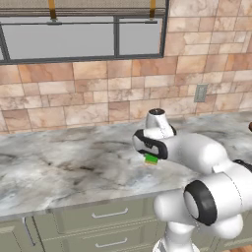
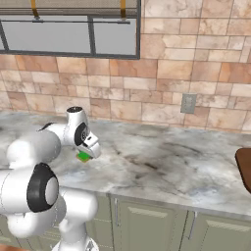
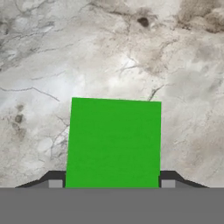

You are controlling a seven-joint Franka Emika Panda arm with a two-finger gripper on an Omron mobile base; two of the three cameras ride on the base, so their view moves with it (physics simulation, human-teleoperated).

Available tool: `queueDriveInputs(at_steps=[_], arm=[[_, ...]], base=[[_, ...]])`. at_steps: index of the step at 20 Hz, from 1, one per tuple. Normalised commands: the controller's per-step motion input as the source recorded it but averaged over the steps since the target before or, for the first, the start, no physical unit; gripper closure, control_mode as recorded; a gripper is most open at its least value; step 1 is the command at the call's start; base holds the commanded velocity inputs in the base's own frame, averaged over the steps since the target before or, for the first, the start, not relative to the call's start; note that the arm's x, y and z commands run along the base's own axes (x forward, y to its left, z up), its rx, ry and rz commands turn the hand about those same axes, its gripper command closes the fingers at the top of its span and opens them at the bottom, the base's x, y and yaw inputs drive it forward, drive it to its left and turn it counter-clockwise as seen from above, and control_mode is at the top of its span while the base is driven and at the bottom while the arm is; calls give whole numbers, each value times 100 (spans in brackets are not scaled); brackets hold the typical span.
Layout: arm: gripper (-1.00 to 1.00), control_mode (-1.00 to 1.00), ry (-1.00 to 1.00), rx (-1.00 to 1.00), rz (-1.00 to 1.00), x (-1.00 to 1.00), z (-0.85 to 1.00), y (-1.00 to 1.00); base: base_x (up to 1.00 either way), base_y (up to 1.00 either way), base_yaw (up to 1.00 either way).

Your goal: Pick up the sponge from the counter and clean the cutting board by briefly scrubbing or pressing down on the cutting board. Once finished, release the sponge.

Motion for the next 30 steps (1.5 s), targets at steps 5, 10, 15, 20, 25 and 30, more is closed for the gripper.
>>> queueDriveInputs(at_steps=[5, 10, 15, 20, 25, 30], arm=[[100, -100, -2, 0, 0, -51, 60, 0], [100, -100, -2, 0, 0, -30, 55, -2], [100, -100, 0, 0, 0, -23, 43, -2], [100, -100, 0, 0, 0, -9, 5, 0], [100, -100, 0, 0, 0, 0, 0, 0], [100, 100, 0, 0, 0, 0, 0, 0]], base=[[0, 0, 0], [0, 0, 0], [0, 0, 0], [0, 0, 0], [0, 0, 0], [0, -45, -1]])
